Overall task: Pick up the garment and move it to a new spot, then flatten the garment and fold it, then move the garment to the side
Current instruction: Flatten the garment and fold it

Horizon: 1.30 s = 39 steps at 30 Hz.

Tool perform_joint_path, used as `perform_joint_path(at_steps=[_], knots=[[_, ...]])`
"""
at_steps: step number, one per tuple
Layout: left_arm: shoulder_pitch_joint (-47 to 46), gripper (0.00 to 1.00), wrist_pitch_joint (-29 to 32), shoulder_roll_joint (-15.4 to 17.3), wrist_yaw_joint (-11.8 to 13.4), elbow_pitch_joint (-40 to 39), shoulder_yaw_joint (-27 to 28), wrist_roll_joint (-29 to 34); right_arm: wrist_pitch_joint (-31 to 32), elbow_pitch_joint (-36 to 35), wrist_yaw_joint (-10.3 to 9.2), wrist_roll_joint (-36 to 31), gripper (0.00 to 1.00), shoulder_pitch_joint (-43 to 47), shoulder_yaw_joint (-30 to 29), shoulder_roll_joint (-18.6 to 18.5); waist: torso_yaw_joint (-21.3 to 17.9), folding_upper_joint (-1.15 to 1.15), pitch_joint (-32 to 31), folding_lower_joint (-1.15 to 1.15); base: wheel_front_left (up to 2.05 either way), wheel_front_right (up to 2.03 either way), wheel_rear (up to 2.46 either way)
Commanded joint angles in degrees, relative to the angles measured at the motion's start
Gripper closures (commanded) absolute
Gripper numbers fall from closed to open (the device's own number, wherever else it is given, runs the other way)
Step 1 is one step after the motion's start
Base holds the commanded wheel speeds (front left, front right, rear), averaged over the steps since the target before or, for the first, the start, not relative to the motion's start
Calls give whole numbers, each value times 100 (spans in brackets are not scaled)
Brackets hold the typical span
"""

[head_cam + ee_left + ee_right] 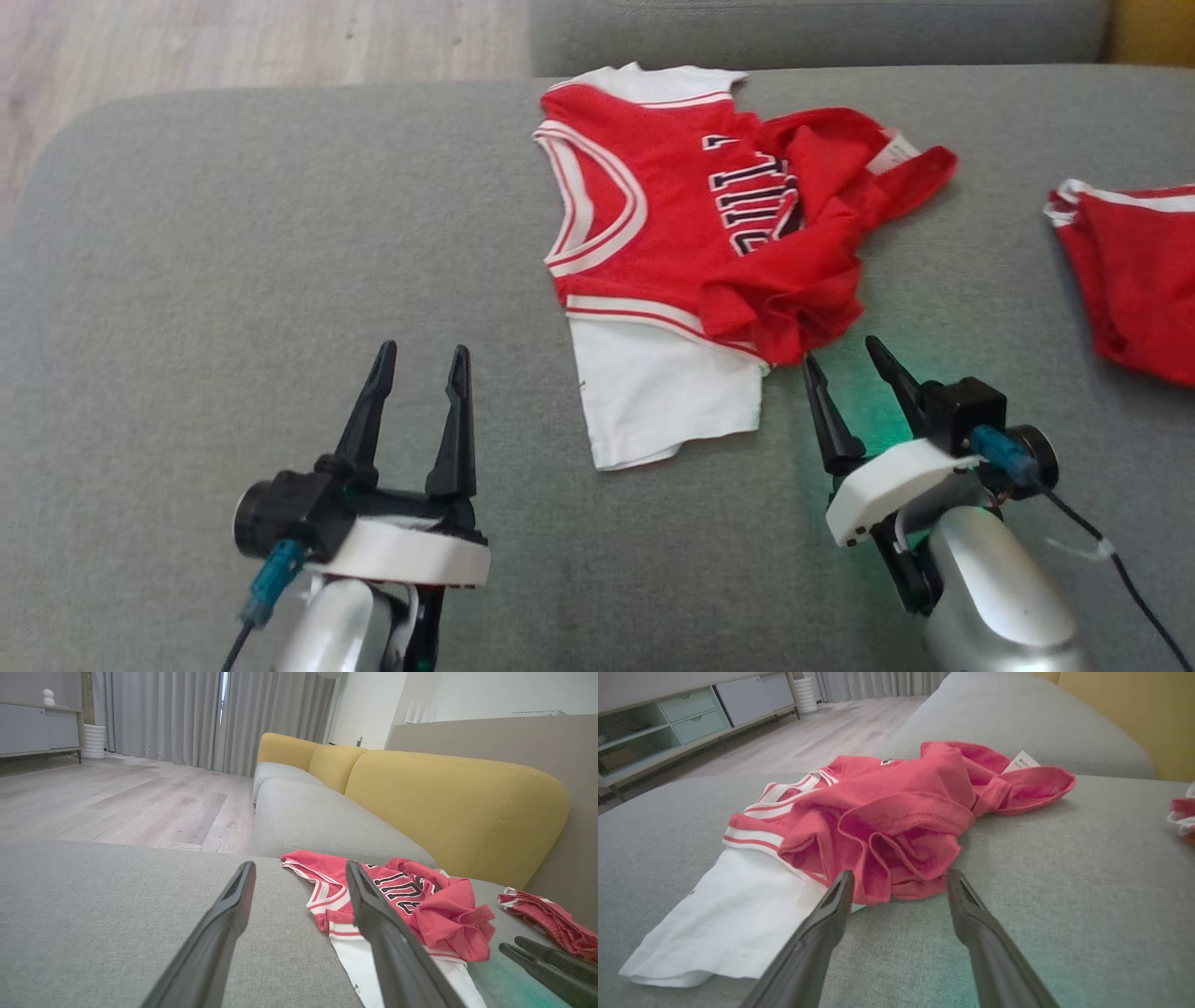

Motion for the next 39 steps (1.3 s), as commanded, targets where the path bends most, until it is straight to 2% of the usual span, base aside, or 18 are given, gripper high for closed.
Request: perform_joint_path(at_steps=[1, 7, 8, 9, 10, 11, 12, 16, 23, 31, 39], knots=[[-260, 0, -37, 21, -9, -163, 172, -64, -22, 39, 37, 21, 0, -259, 119, 1, 101, 0, 49, 0, 0, 0, 0], [-263, 0, -37, 21, -6, -168, 157, -78, -58, 552, 37, 169, 1, -527, 162, 1, 235, 0, 100, 0, 0, 0, 0], [-264, 0, -37, 21, -8, -168, 157, -77, -64, 624, 37, 196, 12, -564, 180, 1, 250, 0, 107, 0, 0, 0, 0], [-266, 0, -37, 21, -10, -168, 159, -76, -72, 692, 37, 215, 29, -599, 197, 1, 263, 0, 115, 0, 0, 0, 0], [-269, 0, -37, 21, -12, -170, 159, -76, -80, 755, 37, 240, 55, -633, 215, 1, 274, 0, 125, 0, 0, 0, 0], [-274, 0, -37, 21, -14, -172, 160, -76, -87, 817, 37, 269, 72, -667, 240, 1, 283, 0, 136, 0, 0, 0, 0], [-279, 0, -37, 21, -15, -174, 162, -75, -96, 874, 37, 295, 100, -701, 265, 1, 288, 0, 145, 0, 0, 0, 0], [-283, 0, -37, 21, -12, -181, 178, -69, -138, 985, 37, 355, 100, -795, 298, 1, 278, 0, 156, 0, 0, 0, 0], [-224, 0, -37, 21, 16, -158, 255, -59, -228, 828, 37, 358, 100, -761, -222, 1, 78, 0, 17, 0, 0, 0, 0], [-86, 0, -37, 21, 54, -197, 247, -123, -206, 90, 37, -63, 100, -229, -1317, 1, -261, 0, -240, 0, 0, 0, 0], [-3, 0, -37, 21, 67, -213, 185, -161, 248, -498, 37, -550, 100, 75, -2412, 1, -360, 0, -355, 0, 0, 0, 0]])
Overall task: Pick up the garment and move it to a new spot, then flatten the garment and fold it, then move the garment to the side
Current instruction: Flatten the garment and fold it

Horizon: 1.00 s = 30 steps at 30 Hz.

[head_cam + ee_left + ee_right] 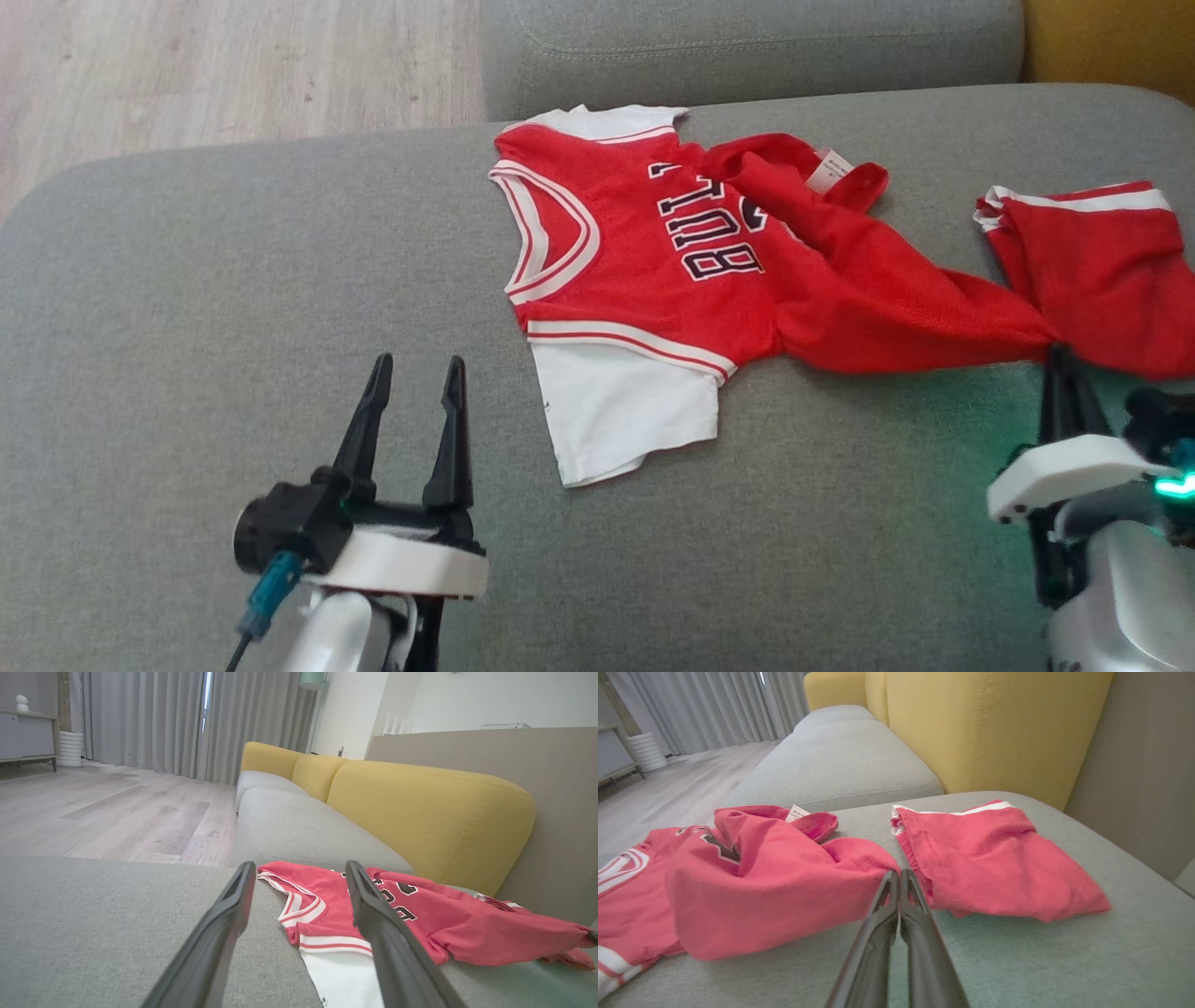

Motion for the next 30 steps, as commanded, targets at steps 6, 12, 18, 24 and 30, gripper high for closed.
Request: perform_joint_path(at_steps=[6, 12, 18, 24, 30], knots=[[-17, 0, -37, 22, 2, -188, 143, -59, -123, -395, 37, -259, 0, -82, 34, -9, 20, 0, -69, 0, 0, 0, 0], [67, 0, -37, 22, 2, -215, 217, -24, -430, -876, 37, 145, 0, 161, 887, -9, -60, 0, -138, 0, 0, 0, 0], [74, 0, -37, 22, -13, -261, 228, -58, -502, -1269, 37, 362, 0, 626, 1412, -9, -244, 0, -151, 0, 0, 0, 0], [-42, 0, -37, 22, -48, -137, 103, -214, -510, -1423, 37, 397, 0, 610, 1397, -9, -373, 0, -51, 0, 0, 0, 0], [-543, 0, 242, 22, 51, 609, -557, -389, -511, -1595, 37, 428, 0, 549, 1334, -9, -483, 0, 89, 0, 0, 0, 0]])
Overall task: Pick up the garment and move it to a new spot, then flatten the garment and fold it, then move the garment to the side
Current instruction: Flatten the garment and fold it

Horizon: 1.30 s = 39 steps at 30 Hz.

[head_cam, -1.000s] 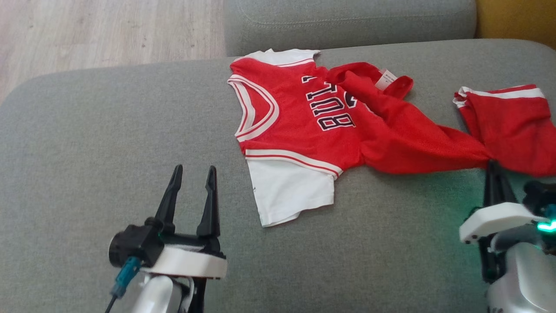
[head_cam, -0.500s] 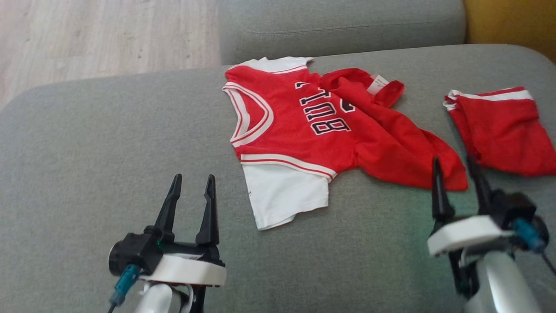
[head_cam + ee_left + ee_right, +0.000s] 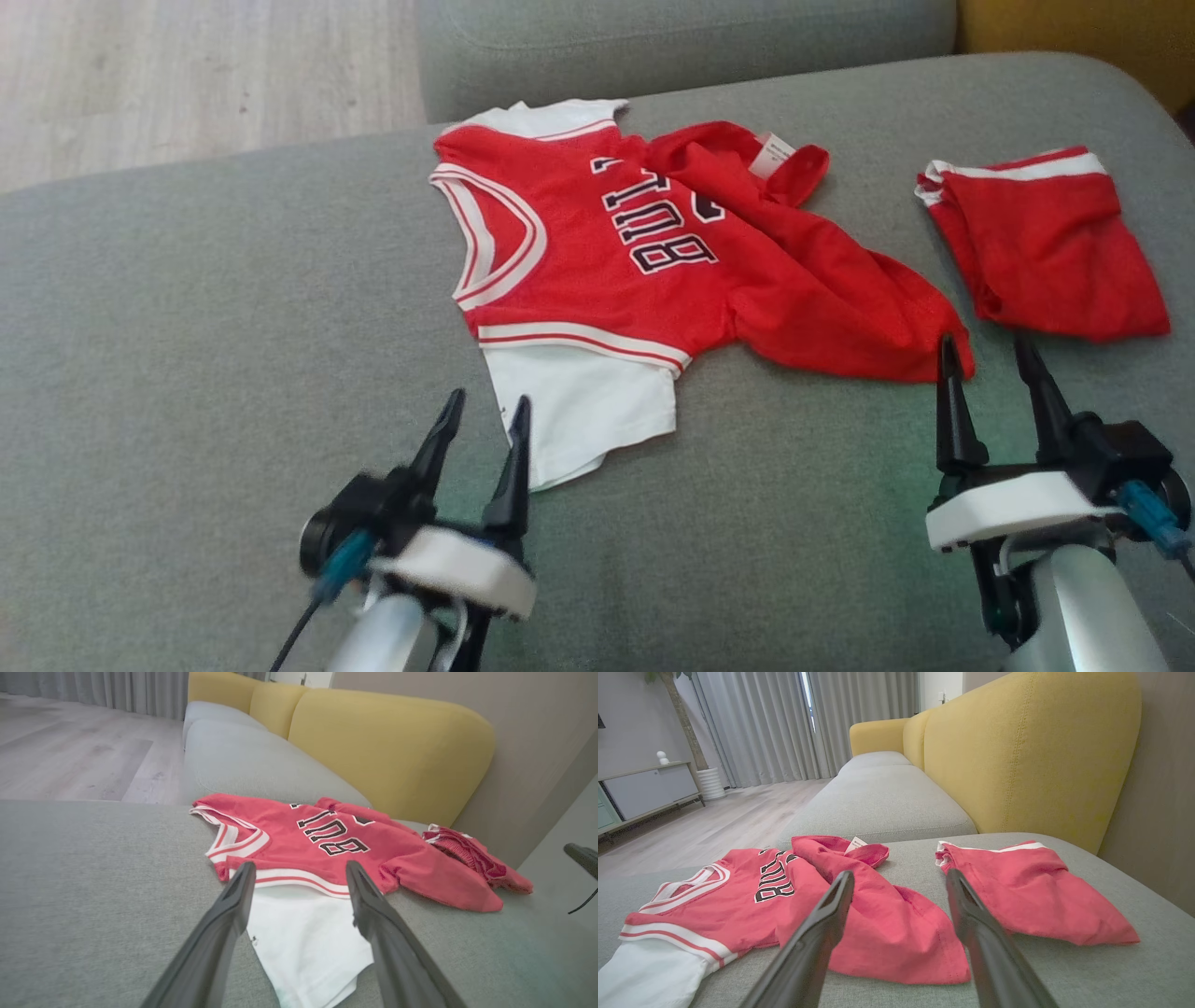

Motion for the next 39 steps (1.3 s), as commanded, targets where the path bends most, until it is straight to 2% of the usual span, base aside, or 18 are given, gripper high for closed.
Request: perform_joint_path(at_steps=[1, 3, 8, 12, 16, 23, 25, 26, 30, 39], knots=[[-431, 0, 84, 19, 114, -55, 61, -45, -61, -214, 37, 31, 0, -264, 127, -24, -40, 0, 49, 0, 0, 0, 0], [-610, 0, 274, 19, 253, 165, -131, -146, -61, -229, 37, 35, 0, -281, 156, -24, -85, 0, 89, 0, 0, 0, 0], [-946, 0, 813, 19, 854, 840, -338, -165, -62, -257, 37, 76, 0, -352, 246, -24, -214, 0, 193, 0, 0, 0, 0], [-1100, 0, 1047, 23, 1059, 1264, -374, -167, -62, -304, 37, 151, 0, -379, 275, -24, -285, 0, 269, 0, 0, 0, 0], [-1212, 0, 1154, 32, 1034, 1576, -406, -187, -62, -344, 37, 217, 0, -393, 291, -23, -339, 0, 331, 0, 0, 0, 0], [-1307, 0, 1619, 28, 677, 1892, -723, -263, -62, -363, 37, 281, 0, -421, 310, -23, -400, 0, 376, 0, 0, 0, 0], [-1305, 83, 1742, 27, 596, 1915, -797, -312, -62, -356, 37, 288, 0, -428, 304, -23, -406, 0, 371, 0, 0, 0, 0], [-1307, 100, 1765, 26, 580, 1911, -815, -331, -62, -353, 37, 290, 0, -431, 300, -23, -406, 0, 369, 0, 0, 0, 0], [-1337, 100, 1545, 35, 651, 1800, -700, -419, -62, -353, 37, 291, 0, -430, 260, -23, -377, 0, 353, 0, 0, 0, 0], [-1456, 100, 371, 304, 965, 1491, 105, -722, -62, -319, 37, 227, 0, -409, 233, -23, -218, 0, 282, 0, 0, 0, 0]])
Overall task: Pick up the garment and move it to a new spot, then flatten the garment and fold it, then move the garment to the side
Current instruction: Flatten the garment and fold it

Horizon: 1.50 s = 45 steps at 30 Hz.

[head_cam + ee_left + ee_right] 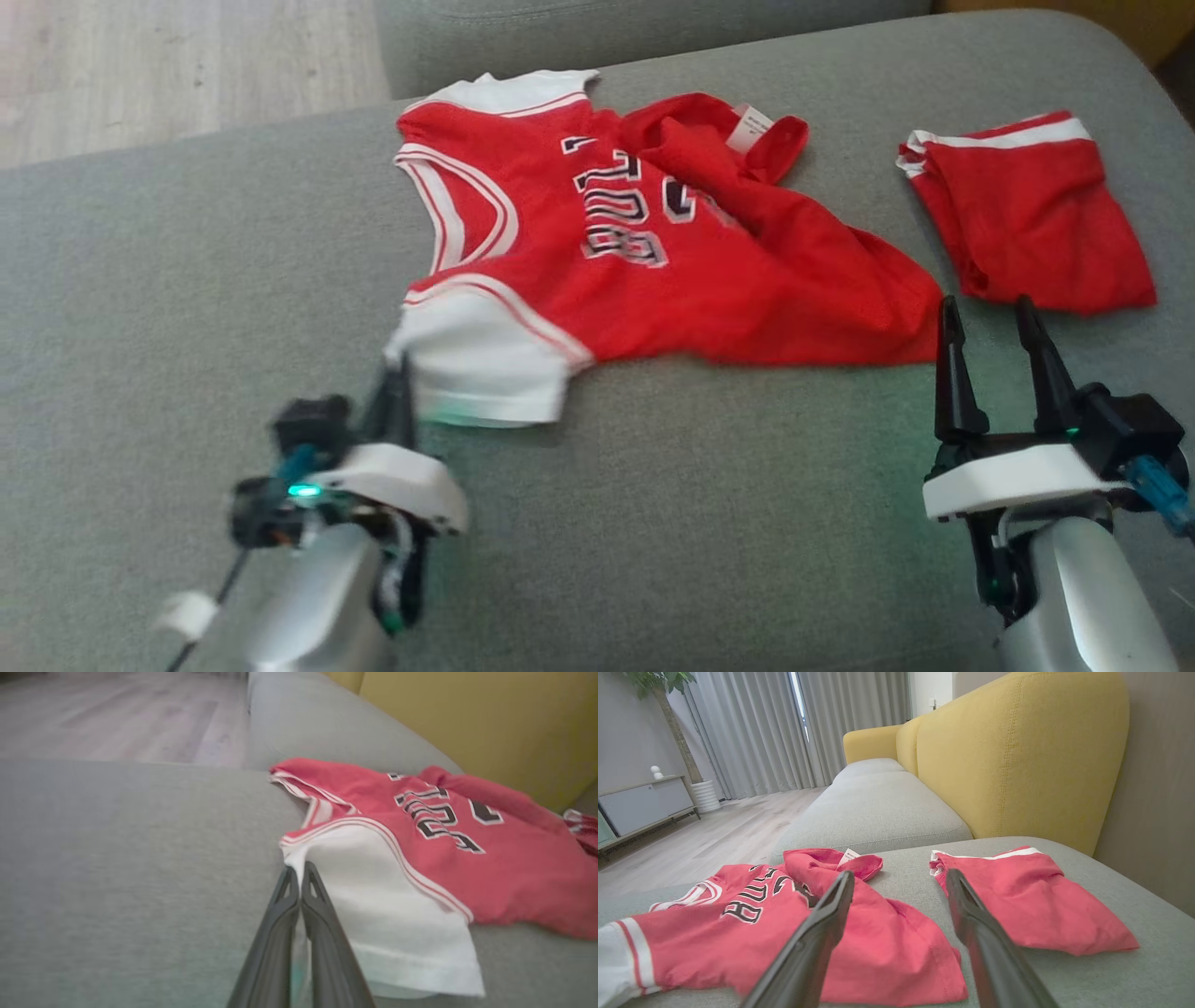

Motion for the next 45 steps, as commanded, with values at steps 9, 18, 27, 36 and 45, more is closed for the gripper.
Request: perform_joint_path(at_steps=[9, 18, 27, 36, 45], knots=[[-118, 100, -568, 576, 200, -470, 961, -228, -62, -53, 37, -54, 0, -139, 235, -23, 180, 0, -66, 0, 0, 0, 0], [276, 100, -619, 700, 117, -522, 1036, -194, -62, 101, 37, -64, 0, -123, 234, -23, 276, 0, -117, 0, 0, 0, 0], [452, 0, -637, 684, 81, -1077, 1065, 144, -62, 96, 37, -7, 0, -78, 238, -23, 441, 0, -206, 0, 0, 0, 0], [1396, 0, -639, 398, -209, -2317, 1394, 703, -62, 65, 37, 105, 0, 232, 310, -23, 608, 0, -459, 0, 0, 0, 0], [1618, 0, -640, 177, -429, -2405, 1514, 905, -62, 80, 37, 106, 0, 260, 385, -23, 685, 0, -529, 0, 0, 0, 0]])
